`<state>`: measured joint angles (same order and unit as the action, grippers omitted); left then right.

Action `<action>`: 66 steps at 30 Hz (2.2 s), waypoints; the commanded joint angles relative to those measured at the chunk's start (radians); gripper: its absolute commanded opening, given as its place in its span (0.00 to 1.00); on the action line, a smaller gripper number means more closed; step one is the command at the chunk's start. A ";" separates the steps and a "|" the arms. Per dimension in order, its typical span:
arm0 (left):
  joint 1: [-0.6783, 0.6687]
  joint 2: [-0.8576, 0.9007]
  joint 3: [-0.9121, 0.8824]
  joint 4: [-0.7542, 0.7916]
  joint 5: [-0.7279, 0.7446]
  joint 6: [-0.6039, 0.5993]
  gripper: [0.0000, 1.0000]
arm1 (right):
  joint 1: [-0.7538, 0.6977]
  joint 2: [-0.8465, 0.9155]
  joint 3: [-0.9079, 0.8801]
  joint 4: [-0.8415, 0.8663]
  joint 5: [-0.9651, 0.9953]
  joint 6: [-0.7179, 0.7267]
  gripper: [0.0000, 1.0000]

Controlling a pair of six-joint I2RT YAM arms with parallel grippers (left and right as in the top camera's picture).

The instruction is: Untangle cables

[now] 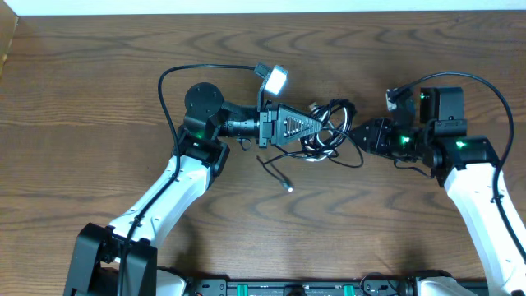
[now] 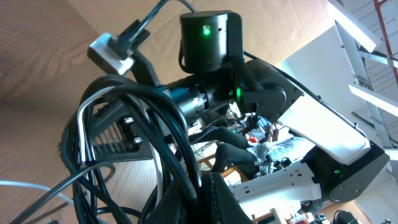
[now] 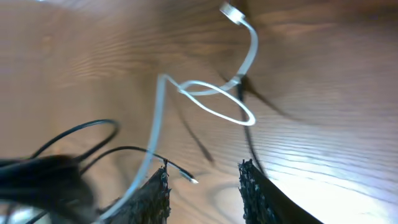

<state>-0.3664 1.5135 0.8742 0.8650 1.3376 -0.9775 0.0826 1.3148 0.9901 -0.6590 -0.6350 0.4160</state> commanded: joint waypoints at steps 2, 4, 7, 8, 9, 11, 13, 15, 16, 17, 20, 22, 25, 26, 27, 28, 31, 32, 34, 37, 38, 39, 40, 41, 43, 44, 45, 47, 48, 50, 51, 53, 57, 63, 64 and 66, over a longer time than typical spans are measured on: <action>0.005 -0.018 0.006 0.013 0.016 -0.011 0.08 | 0.002 -0.046 0.001 0.013 -0.216 -0.044 0.36; 0.005 -0.018 0.006 0.013 0.015 -0.009 0.08 | 0.002 -0.060 0.001 0.013 -0.268 -0.051 0.38; 0.005 -0.018 0.006 0.013 0.006 -0.008 0.08 | 0.006 -0.068 0.001 0.011 -0.318 -0.051 0.40; 0.005 -0.018 0.006 0.013 0.000 -0.008 0.08 | 0.012 -0.067 0.001 0.008 -0.329 -0.050 0.41; 0.005 -0.018 0.006 0.013 -0.003 -0.008 0.07 | 0.014 -0.067 0.001 0.004 -0.329 -0.050 0.41; 0.005 -0.018 0.006 0.013 -0.010 -0.008 0.08 | 0.026 -0.067 0.001 -0.012 -0.329 -0.050 0.41; 0.005 -0.018 0.006 0.013 -0.023 -0.009 0.08 | 0.044 -0.067 0.001 -0.034 -0.301 -0.051 0.40; 0.005 -0.018 0.006 0.013 -0.030 -0.009 0.08 | 0.049 -0.067 0.001 -0.050 -0.267 -0.050 0.37; 0.005 -0.018 0.006 0.013 -0.038 -0.013 0.08 | 0.049 -0.067 0.001 -0.058 -0.257 -0.050 0.38; 0.005 -0.018 0.006 0.013 -0.047 -0.017 0.08 | 0.049 -0.067 0.001 -0.069 -0.254 -0.051 0.38; 0.005 -0.018 0.006 0.013 -0.080 -0.035 0.08 | 0.049 -0.067 0.000 -0.086 -0.250 -0.050 0.37; 0.005 -0.018 0.006 0.013 -0.097 -0.058 0.08 | 0.049 -0.067 0.000 -0.090 -0.203 -0.034 0.37; 0.005 -0.018 0.006 0.013 -0.105 -0.087 0.08 | 0.050 -0.067 0.000 -0.085 -0.100 0.020 0.38; 0.005 -0.018 0.006 0.013 -0.105 -0.096 0.08 | 0.050 -0.067 0.000 -0.079 -0.089 0.034 0.38; 0.005 -0.018 0.006 0.013 -0.105 -0.102 0.08 | 0.050 -0.067 0.000 -0.073 -0.090 0.038 0.38; 0.005 -0.018 0.006 0.013 -0.105 -0.103 0.08 | 0.050 -0.067 0.000 -0.068 -0.090 0.051 0.38; 0.005 -0.018 0.006 0.014 -0.123 -0.128 0.08 | 0.050 -0.067 0.000 -0.059 -0.090 0.066 0.39; 0.005 -0.018 0.006 0.019 -0.138 -0.142 0.08 | 0.050 -0.067 0.000 -0.058 -0.089 0.067 0.40; 0.005 -0.018 0.006 0.039 -0.162 -0.171 0.08 | 0.050 -0.067 -0.002 -0.054 -0.090 0.085 0.41; 0.005 -0.018 0.006 0.043 -0.185 -0.203 0.08 | 0.056 -0.067 -0.005 -0.030 -0.098 0.117 0.41; 0.005 -0.018 0.006 0.043 -0.188 -0.209 0.08 | 0.062 -0.067 -0.005 -0.019 -0.098 0.131 0.41; 0.004 -0.018 0.006 0.043 -0.190 -0.215 0.08 | 0.071 -0.066 -0.005 -0.004 -0.097 0.145 0.41; 0.002 -0.018 0.006 0.043 -0.193 -0.220 0.07 | 0.080 -0.066 -0.005 0.015 -0.097 0.169 0.42; 0.000 -0.018 0.006 0.043 -0.200 -0.234 0.08 | 0.090 -0.066 -0.005 0.032 -0.097 0.188 0.42; -0.005 -0.018 0.006 0.045 -0.221 -0.273 0.08 | 0.112 -0.066 -0.005 0.077 -0.094 0.223 0.42; -0.006 -0.018 0.006 0.052 -0.227 -0.289 0.08 | 0.124 -0.064 -0.005 0.096 -0.080 0.244 0.43; -0.006 -0.018 0.006 0.074 -0.229 -0.312 0.08 | 0.134 -0.063 -0.005 0.104 -0.060 0.263 0.43; -0.006 -0.018 0.006 0.152 -0.229 -0.367 0.08 | 0.154 -0.055 -0.005 0.106 0.009 0.298 0.44; -0.006 -0.018 0.006 0.196 -0.229 -0.395 0.08 | 0.161 -0.049 -0.006 0.106 0.029 0.302 0.44; -0.006 -0.018 0.006 0.356 -0.240 -0.481 0.08 | 0.185 -0.023 -0.006 0.111 0.028 0.310 0.44; -0.006 -0.018 0.006 0.412 -0.251 -0.513 0.08 | 0.195 -0.014 -0.006 0.119 0.022 0.311 0.44; -0.006 -0.018 0.006 0.486 -0.275 -0.565 0.08 | 0.216 0.003 -0.006 0.146 0.025 0.312 0.44; -0.006 -0.018 0.006 0.527 -0.276 -0.611 0.08 | 0.225 0.025 -0.006 0.203 0.103 0.313 0.44; -0.006 -0.018 0.006 0.566 -0.179 -0.551 0.08 | 0.169 0.024 -0.006 0.221 0.136 0.192 0.41; -0.006 -0.018 0.006 0.584 -0.148 -0.519 0.08 | 0.151 0.022 -0.006 0.222 0.112 0.155 0.41; -0.006 -0.018 0.006 0.607 -0.053 -0.421 0.08 | 0.103 0.015 -0.006 0.222 0.023 0.046 0.39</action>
<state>-0.3702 1.5093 0.8700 1.4364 1.1454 -1.5326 0.2462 1.3357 0.9863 -0.4412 -0.5335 0.6357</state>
